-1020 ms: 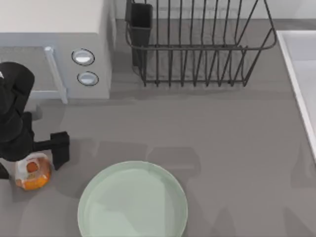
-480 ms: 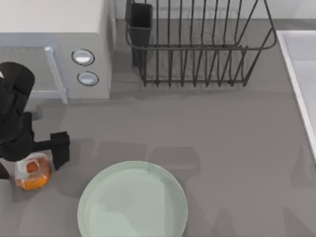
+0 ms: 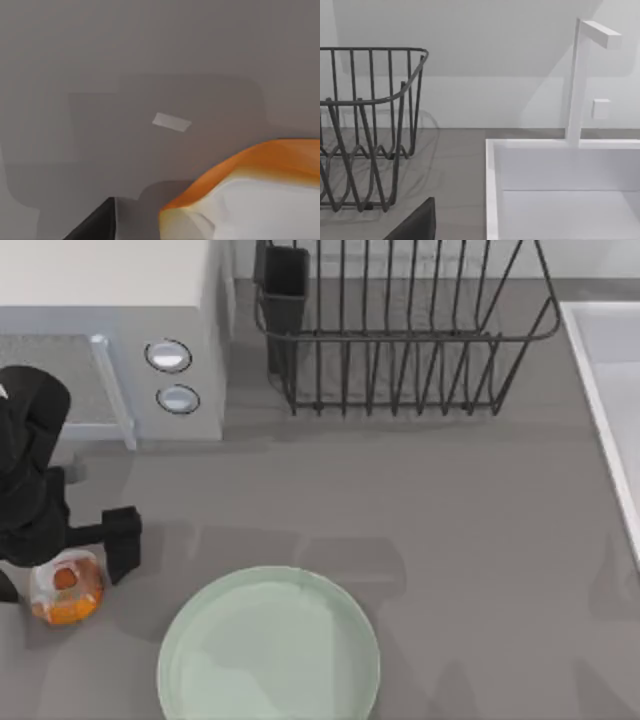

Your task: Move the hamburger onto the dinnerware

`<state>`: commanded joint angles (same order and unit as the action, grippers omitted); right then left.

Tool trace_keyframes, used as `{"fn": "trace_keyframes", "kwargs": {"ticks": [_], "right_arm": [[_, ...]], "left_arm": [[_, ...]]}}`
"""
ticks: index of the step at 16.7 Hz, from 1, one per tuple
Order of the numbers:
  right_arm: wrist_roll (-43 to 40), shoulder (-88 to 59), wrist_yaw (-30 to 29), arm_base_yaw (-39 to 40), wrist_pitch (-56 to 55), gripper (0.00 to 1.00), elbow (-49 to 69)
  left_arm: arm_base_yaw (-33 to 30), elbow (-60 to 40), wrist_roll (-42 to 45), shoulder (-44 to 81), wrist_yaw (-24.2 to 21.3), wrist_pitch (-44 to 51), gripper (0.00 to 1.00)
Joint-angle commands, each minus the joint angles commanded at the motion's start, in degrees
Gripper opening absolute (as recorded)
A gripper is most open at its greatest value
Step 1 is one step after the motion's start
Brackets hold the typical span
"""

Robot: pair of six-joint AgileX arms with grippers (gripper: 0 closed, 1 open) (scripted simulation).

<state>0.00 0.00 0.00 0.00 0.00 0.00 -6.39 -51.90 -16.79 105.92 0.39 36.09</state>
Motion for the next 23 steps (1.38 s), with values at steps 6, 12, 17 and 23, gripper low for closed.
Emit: {"fn": "trace_keyframes", "kwargs": {"ticks": [6,12,17,23], "right_arm": [[0.00,0.00,0.00,0.00,0.00,1.00,0.00],[0.00,0.00,0.00,0.00,0.00,1.00,0.00],[0.00,0.00,0.00,0.00,0.00,1.00,0.00],[0.00,0.00,0.00,0.00,0.00,1.00,0.00]], "left_arm": [[-0.24,-6.14,-0.38,-6.02,0.23,9.68,0.00],[-0.32,-15.18,-0.55,-12.07,0.26,25.45,0.00],[-0.22,-15.76,-0.45,-12.49,0.28,26.28,0.00],[-3.48,-17.68,8.43,-10.35,0.18,27.36,0.00]]}}
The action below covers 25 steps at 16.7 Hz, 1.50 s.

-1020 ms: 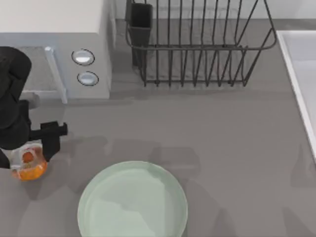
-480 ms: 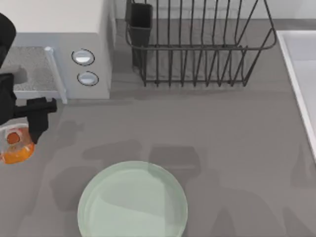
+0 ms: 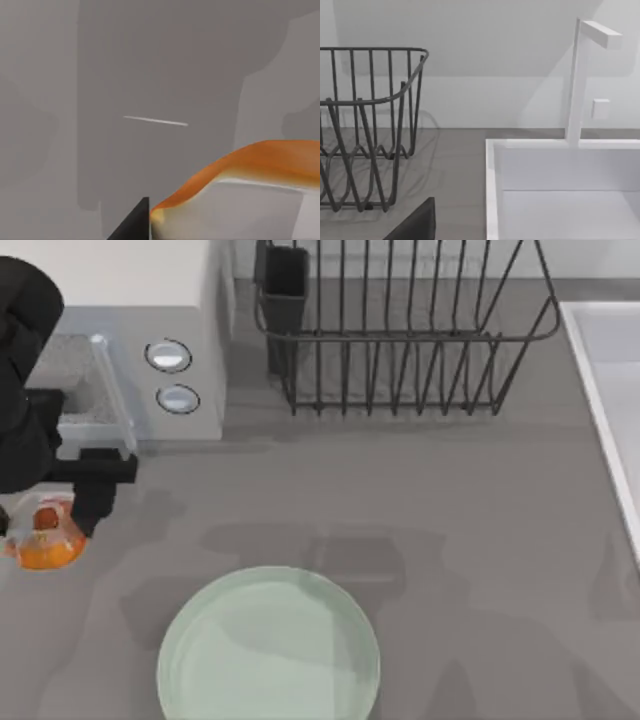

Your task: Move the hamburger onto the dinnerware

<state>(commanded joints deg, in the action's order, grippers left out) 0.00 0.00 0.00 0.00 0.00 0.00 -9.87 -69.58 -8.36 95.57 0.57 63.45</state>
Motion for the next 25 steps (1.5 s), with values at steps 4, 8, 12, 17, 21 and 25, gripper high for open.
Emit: {"fn": "trace_keyframes", "kwargs": {"ticks": [4,8,12,17,21,25], "right_arm": [[0.00,0.00,0.00,0.00,0.00,1.00,0.00],[0.00,0.00,0.00,0.00,0.00,1.00,0.00],[0.00,0.00,0.00,0.00,0.00,1.00,0.00],[0.00,0.00,0.00,0.00,0.00,1.00,0.00],[0.00,0.00,0.00,0.00,0.00,1.00,0.00],[0.00,0.00,0.00,0.00,0.00,1.00,0.00]], "left_arm": [[-5.49,-2.13,17.90,2.63,-0.18,1.21,0.00],[-12.60,-2.63,45.24,4.89,-0.65,2.30,0.00],[-20.38,-2.04,77.73,6.97,-1.50,3.40,0.00],[-29.67,-1.42,113.28,7.77,-2.38,3.33,0.00],[-34.91,-0.72,131.87,5.76,-2.41,1.36,0.00],[-37.52,0.02,140.89,3.46,-2.12,-0.61,0.00]]}}
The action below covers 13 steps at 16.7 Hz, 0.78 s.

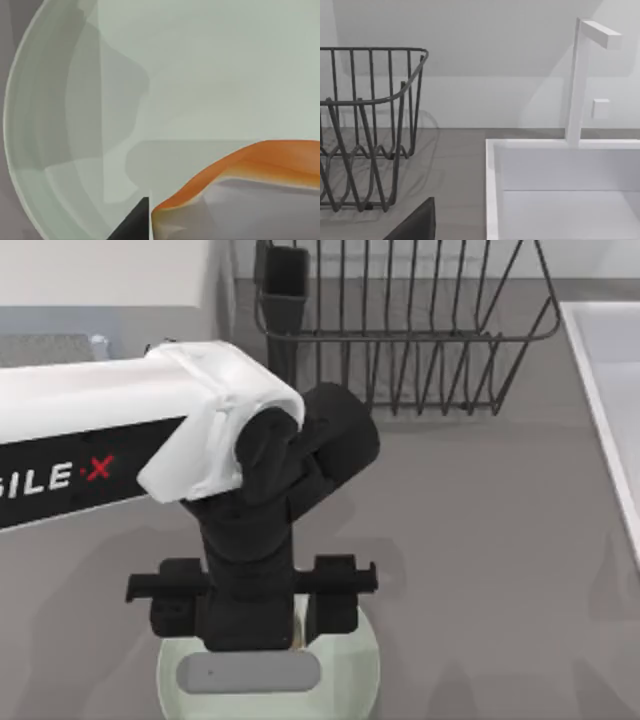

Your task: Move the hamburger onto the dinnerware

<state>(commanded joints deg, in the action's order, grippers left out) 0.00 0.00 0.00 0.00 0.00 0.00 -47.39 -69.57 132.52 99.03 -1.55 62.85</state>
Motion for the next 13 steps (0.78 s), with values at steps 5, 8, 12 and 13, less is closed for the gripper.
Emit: {"fn": "trace_keyframes", "kwargs": {"ticks": [5,8,12,13], "right_arm": [[0.00,0.00,0.00,0.00,0.00,1.00,0.00],[0.00,0.00,0.00,0.00,0.00,1.00,0.00],[0.00,0.00,0.00,0.00,0.00,1.00,0.00],[0.00,0.00,0.00,0.00,0.00,1.00,0.00]], "left_arm": [[-0.25,0.08,0.86,-0.28,0.05,-0.23,0.00],[0.01,0.36,0.92,0.18,0.03,-0.88,0.00],[-0.01,2.76,0.94,1.39,0.03,-4.49,0.00],[-0.04,3.35,0.98,1.73,-0.03,-5.17,0.00]]}}
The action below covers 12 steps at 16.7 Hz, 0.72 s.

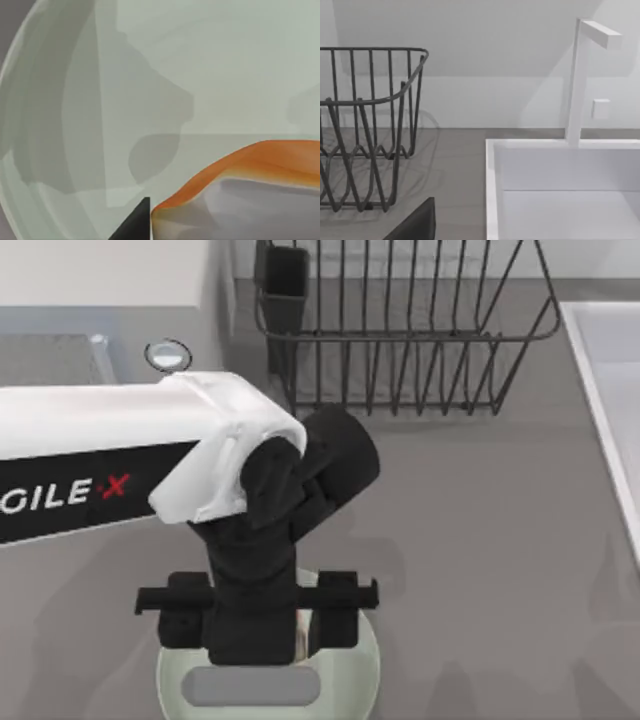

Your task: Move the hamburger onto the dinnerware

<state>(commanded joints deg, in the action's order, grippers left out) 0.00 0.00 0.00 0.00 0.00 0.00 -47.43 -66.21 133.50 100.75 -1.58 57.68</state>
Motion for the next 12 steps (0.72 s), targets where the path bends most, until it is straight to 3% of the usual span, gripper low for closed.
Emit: {"fn": "trace_keyframes", "kwargs": {"ticks": [9,12], "right_arm": [[0.00,0.00,0.00,0.00,0.00,1.00,0.00],[0.00,0.00,0.00,0.00,0.00,1.00,0.00]], "left_arm": [[-0.08,3.32,0.07,1.58,0.08,-5.23,0.00],[-0.08,3.32,0.07,1.58,0.08,-5.23,0.23]]}}
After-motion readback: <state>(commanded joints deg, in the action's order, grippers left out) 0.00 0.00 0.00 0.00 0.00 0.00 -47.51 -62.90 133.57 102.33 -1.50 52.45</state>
